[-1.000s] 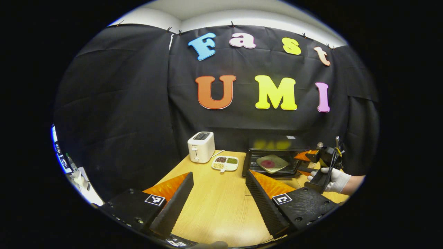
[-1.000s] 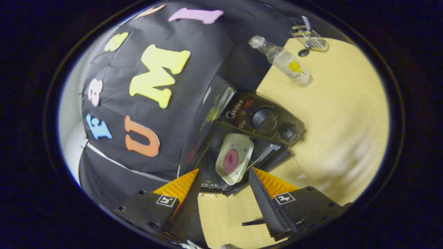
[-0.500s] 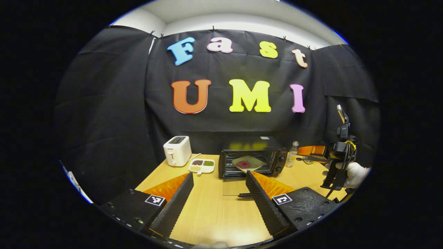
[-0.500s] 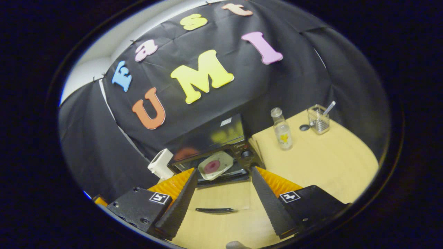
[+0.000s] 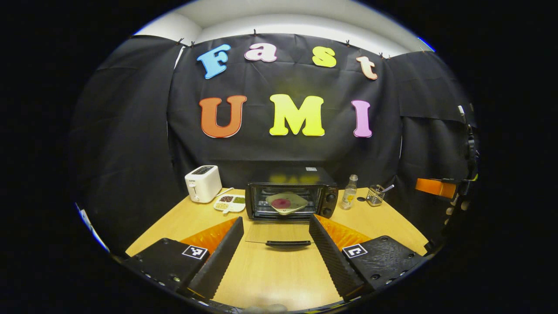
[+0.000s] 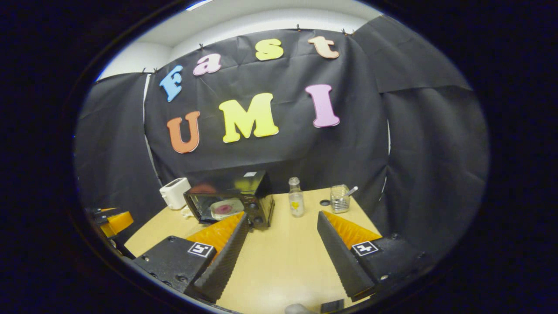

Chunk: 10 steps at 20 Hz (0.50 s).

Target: Open the electric oven with the left hand, put the food in, and close the electric oven.

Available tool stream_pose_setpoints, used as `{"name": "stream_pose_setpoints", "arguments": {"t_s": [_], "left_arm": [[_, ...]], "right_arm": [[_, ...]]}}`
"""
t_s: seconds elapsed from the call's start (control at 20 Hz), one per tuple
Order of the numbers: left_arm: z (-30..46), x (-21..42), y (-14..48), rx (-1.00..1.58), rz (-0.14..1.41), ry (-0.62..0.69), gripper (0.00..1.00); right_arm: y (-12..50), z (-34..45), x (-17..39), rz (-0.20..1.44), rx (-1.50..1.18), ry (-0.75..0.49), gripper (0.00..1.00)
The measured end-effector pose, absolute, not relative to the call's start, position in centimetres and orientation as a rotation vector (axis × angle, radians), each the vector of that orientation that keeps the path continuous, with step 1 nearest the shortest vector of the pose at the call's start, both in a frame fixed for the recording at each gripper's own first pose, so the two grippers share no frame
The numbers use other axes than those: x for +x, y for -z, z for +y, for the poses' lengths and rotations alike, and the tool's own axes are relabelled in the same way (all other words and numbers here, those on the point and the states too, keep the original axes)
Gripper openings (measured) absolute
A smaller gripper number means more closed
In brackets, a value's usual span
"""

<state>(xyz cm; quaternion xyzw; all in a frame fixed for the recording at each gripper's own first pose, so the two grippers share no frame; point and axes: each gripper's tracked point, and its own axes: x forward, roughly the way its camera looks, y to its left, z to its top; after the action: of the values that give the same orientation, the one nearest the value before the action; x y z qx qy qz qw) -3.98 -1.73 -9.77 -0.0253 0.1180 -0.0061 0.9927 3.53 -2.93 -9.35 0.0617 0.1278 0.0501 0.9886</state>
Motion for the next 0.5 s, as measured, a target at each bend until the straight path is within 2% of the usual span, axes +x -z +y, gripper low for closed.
{"name": "stream_pose_setpoints", "arguments": {"t_s": [0.2, 0.25, 0.3, 0.4, 0.45, 0.5], "left_arm": [[-5.9, -5.2, 10.5, 0.006, 0.244, -0.002, 0.97], [-6.8, -5.2, 11.2, 0.018, 0.256, -0.002, 0.96], [-7.8, -5.3, 12.1, 0.028, 0.275, 0.009, 0.96], [-9.3, -5.1, 14.8, 0.022, 0.336, 0.028, 0.96], [-9.6, -4.8, 16.2, 0.024, 0.361, 0.039, 0.96], [-10.0, -4.2, 17.9, 0.021, 0.392, 0.049, 0.97]], "right_arm": [[7.5, -7.5, -0.1, 0.220, 0.058, -0.148, 1.00], [7.5, -8.3, -1.0, 0.226, 0.052, -0.153, 0.96], [7.7, -9.2, -1.6, 0.232, 0.053, -0.148, 1.00], [7.9, -10.4, -2.6, 0.238, 0.060, -0.138, 0.95], [7.9, -10.7, -2.9, 0.241, 0.063, -0.134, 1.00], [7.7, -11.0, -3.1, 0.241, 0.061, -0.121, 1.00]]}}
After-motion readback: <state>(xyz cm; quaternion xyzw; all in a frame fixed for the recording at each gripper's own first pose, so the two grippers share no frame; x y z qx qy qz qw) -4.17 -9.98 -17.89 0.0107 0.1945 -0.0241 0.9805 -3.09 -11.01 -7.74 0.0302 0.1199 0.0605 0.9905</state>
